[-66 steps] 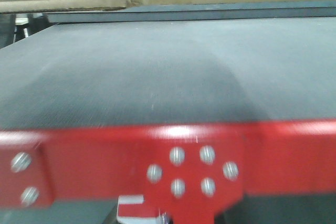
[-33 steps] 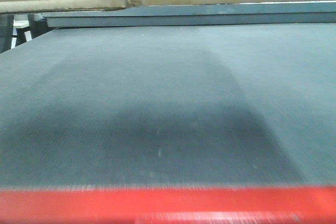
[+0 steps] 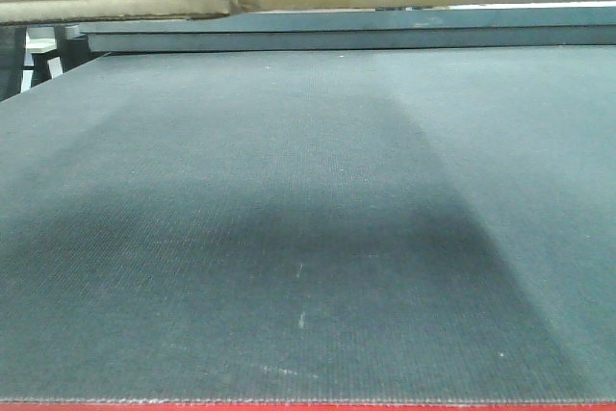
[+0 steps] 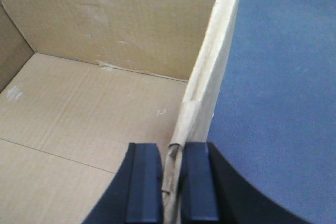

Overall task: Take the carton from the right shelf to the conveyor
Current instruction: 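Hold the carton and drive up to the red-framed conveyor, then lower the carton onto the grey conveyor belt and open both grippers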

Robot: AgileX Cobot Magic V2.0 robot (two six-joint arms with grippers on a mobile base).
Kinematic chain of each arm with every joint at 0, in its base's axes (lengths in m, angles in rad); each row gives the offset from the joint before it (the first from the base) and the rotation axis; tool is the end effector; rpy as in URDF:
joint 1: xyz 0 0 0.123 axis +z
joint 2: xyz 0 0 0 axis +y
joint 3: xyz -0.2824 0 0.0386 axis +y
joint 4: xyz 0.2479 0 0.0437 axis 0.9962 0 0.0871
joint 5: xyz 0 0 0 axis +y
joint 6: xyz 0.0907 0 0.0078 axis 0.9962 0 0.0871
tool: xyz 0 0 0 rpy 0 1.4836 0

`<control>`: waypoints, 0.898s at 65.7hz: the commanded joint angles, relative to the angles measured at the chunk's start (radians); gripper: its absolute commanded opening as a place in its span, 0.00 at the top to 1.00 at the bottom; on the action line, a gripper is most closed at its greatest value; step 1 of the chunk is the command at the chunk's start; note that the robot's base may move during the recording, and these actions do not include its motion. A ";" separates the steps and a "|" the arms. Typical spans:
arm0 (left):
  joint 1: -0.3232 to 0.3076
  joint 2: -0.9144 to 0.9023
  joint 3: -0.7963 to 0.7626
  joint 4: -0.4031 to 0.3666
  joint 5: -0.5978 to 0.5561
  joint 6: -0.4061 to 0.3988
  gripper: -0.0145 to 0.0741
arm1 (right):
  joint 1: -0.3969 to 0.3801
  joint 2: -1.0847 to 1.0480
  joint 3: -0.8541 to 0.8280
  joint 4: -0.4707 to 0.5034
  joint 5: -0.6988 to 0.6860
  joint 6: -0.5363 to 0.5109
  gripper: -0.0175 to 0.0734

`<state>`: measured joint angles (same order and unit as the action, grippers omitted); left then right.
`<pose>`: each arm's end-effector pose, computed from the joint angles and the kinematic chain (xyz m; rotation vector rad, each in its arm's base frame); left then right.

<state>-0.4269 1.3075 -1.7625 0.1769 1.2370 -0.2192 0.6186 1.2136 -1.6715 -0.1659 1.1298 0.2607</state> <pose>0.2215 -0.0841 0.4967 0.2107 2.2425 -0.1269 0.1836 0.1140 0.5005 -0.3738 2.1263 0.3096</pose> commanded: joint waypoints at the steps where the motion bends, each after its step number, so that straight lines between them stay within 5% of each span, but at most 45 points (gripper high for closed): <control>1: -0.009 -0.012 -0.007 -0.005 -0.035 0.007 0.85 | 0.000 -0.008 -0.001 0.003 -0.046 -0.020 0.89; 41: -0.009 -0.012 -0.007 -0.006 -0.037 0.007 0.85 | 0.000 -0.008 -0.001 0.003 -0.048 -0.020 0.89; 59: 0.008 0.007 -0.005 0.009 -0.143 0.001 0.85 | -0.010 0.014 -0.001 -0.007 -0.029 -0.020 0.89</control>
<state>-0.4269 1.3095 -1.7625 0.1874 1.1655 -0.2192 0.6186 1.2178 -1.6715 -0.1683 1.1278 0.2607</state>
